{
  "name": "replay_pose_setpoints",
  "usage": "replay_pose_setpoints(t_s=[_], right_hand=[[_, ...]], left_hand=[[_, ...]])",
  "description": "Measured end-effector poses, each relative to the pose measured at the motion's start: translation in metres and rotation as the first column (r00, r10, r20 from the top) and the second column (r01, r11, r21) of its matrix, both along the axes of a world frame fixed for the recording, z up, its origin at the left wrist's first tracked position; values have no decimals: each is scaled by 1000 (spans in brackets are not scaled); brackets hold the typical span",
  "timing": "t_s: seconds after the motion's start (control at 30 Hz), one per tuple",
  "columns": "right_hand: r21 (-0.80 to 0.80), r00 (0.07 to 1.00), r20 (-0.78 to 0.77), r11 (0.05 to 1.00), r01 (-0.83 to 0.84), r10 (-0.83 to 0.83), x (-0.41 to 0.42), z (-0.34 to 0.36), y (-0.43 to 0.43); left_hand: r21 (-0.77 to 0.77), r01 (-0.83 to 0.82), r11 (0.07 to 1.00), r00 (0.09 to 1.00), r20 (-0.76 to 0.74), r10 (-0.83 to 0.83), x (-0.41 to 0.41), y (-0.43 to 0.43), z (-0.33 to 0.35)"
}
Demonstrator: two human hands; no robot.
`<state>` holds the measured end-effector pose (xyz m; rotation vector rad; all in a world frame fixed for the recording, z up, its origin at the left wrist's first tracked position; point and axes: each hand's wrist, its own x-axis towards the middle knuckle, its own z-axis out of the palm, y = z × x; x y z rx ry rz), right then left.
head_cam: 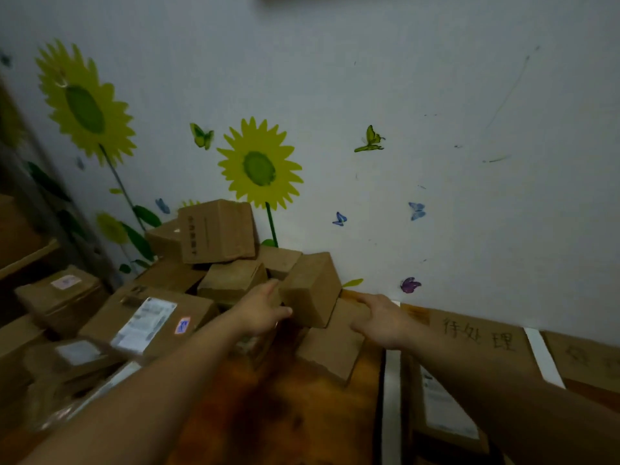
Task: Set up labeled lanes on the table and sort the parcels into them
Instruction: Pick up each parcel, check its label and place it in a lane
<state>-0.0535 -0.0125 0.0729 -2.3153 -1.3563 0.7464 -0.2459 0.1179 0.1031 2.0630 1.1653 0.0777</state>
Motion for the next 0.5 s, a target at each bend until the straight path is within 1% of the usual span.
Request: replay_pose_setpoints(t_s=[0.07,0.17,0.23,0.33,0.4,0.5], right_hand=[[-13,997,-13,997,71,-72,-12,-3,26],[-33,985,-48,986,162,-164,-30,-10,66],[-62,980,-52,980,189,-193,-38,-20,88],[-111,972,-30,967,230,-234,-41,-30,112],[-127,958,-50,953,274,-282,-39,-34,125],[-128,931,-86,930,344,-356,-30,-46,142]], left_hand=[[-44,46,998,999,15,-45,3,33,-10],[-158,82,984,996,49,-75,5,76,-22],[-201,118,972,993,54,-109,8,100,-27],[-257,142,956,988,94,-121,21,127,-38],[-273,144,951,986,116,-116,30,140,-49],[-299,150,942,987,107,-123,45,158,-67]])
